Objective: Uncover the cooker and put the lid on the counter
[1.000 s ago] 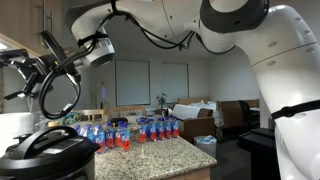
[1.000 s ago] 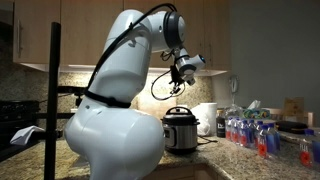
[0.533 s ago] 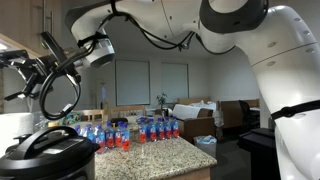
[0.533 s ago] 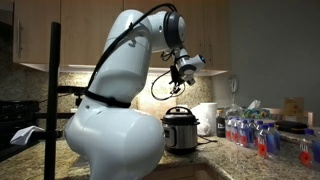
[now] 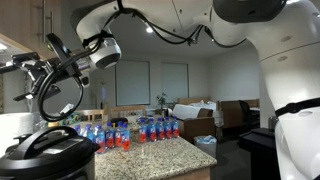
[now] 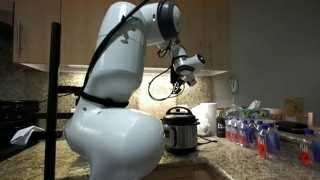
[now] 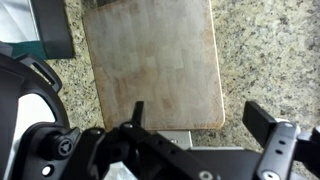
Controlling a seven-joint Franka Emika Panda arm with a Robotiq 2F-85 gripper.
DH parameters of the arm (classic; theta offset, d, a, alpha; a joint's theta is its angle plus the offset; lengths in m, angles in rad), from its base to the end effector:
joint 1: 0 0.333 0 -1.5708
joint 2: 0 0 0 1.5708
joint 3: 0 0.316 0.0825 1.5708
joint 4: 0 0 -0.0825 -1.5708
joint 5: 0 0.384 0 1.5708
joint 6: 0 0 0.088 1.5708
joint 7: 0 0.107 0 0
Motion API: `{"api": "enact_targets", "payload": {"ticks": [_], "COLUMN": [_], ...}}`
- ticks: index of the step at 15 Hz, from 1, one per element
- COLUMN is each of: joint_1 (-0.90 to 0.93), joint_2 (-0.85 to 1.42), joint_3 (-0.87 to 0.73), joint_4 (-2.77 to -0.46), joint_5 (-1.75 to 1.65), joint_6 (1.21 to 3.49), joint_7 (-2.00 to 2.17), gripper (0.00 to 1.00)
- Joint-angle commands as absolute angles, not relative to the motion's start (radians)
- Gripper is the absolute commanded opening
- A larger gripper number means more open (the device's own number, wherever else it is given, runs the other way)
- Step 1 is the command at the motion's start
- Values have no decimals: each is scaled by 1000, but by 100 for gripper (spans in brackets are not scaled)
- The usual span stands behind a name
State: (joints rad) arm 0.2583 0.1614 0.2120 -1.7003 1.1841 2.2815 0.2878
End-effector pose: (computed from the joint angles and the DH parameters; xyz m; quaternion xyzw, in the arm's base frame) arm 0.5747 0.3064 0.5558 -0.8239 0.1968 0.0279 0.5308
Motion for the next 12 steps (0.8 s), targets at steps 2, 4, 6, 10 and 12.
{"api": "enact_targets", "payload": {"ticks": [2,4,6,10,12], "joint_1": [251,255,255,253,253], "joint_2": [-54,-92,-115,-129,-131], "joint_3": [226,230,233,236,240], "joint_4": [-1991,-2041,-2069,-2099,-2109], "joint_5": [1376,1452,1503,1590,1617], "joint_6": [2428,2472,2508,2548,2587], "joint_7": [181,152,141,125,133], "gripper": [100,100,100,100,100]}}
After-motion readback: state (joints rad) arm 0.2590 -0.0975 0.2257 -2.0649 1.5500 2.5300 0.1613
